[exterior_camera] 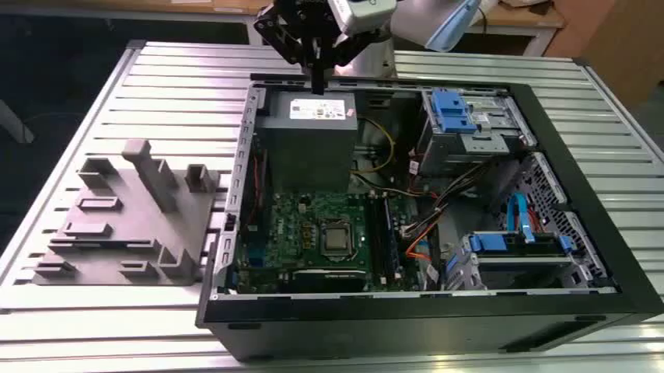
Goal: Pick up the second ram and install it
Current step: 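Reach for the second ram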
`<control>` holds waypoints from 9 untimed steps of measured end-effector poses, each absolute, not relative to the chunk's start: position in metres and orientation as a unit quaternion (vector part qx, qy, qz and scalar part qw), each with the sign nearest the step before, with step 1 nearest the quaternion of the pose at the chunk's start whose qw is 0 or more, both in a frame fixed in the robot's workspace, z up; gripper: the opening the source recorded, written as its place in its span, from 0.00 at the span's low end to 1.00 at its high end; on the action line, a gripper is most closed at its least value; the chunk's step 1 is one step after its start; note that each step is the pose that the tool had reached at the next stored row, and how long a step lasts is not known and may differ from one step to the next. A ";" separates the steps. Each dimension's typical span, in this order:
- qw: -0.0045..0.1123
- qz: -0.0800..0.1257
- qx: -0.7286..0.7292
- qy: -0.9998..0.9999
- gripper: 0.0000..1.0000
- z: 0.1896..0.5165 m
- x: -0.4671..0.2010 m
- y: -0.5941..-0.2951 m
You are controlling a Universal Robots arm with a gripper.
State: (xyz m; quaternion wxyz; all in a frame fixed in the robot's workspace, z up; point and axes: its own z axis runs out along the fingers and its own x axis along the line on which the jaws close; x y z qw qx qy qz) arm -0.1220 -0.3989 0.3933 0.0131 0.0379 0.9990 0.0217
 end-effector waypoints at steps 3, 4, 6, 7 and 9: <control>0.013 0.022 0.038 0.999 0.07 0.393 -0.122 -0.399; 0.013 0.022 0.038 0.999 0.07 0.393 -0.122 -0.399; 0.013 0.022 0.038 0.999 0.07 0.393 -0.122 -0.399; 0.013 0.022 0.038 0.999 0.07 0.393 -0.122 -0.399; 0.013 0.022 0.038 0.999 0.07 0.393 -0.122 -0.399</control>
